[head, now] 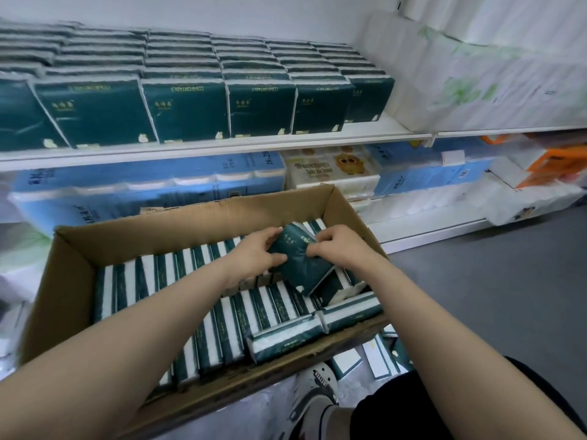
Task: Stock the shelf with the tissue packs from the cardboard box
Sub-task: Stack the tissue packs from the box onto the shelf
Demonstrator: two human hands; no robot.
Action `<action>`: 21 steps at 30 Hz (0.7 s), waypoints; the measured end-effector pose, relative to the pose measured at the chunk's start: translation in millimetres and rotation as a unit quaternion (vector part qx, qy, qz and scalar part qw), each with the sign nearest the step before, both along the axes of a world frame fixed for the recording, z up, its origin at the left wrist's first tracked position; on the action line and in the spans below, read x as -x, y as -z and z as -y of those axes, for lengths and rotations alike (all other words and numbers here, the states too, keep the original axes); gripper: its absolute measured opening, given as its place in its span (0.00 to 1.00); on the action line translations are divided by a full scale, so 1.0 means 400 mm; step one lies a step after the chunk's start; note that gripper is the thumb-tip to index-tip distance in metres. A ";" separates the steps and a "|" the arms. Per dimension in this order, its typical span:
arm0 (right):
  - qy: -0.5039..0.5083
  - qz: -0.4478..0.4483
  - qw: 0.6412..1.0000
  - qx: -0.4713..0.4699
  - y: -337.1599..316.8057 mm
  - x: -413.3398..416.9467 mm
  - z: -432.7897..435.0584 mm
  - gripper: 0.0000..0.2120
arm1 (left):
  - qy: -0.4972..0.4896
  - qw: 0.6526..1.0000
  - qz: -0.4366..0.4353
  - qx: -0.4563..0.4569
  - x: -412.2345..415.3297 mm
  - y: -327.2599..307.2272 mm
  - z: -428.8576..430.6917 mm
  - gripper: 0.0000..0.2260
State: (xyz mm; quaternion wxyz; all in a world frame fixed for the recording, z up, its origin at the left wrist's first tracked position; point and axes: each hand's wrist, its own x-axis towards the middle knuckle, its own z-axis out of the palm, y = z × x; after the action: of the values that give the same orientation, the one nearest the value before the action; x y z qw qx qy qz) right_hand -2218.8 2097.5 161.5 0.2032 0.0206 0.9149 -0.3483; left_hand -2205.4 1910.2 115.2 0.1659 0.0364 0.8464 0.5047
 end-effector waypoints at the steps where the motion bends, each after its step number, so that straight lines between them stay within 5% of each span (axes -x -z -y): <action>1: 0.026 0.018 0.998 0.049 -0.012 0.004 -0.007 0.04 | -0.011 0.999 0.016 -0.026 0.000 -0.007 0.008 0.22; 6: 0.093 0.000 0.979 0.179 -0.033 0.029 -0.033 0.04 | -0.061 0.994 0.032 -0.083 0.012 -0.034 0.027 0.16; 11: 0.162 -0.060 0.961 0.215 -0.041 0.051 -0.051 0.20 | -0.132 0.979 0.037 -0.149 0.026 -0.066 0.018 0.14; 16: 0.196 -0.092 0.942 0.257 -0.085 0.073 -0.061 0.14 | -0.182 0.959 -0.009 -0.215 0.048 -0.131 -0.022 0.16; 21: 0.198 -0.166 0.930 0.261 -0.177 0.135 -0.100 0.11 | -0.167 0.965 -0.112 -0.170 0.099 -0.215 -0.071 0.15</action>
State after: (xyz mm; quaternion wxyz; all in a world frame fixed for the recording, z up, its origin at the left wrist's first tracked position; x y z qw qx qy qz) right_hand -2272.8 2137.4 232.1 -0.0268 0.0892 0.7900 -0.6060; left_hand -2245.1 1938.8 201.4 -0.0250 -0.0217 0.7551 0.6548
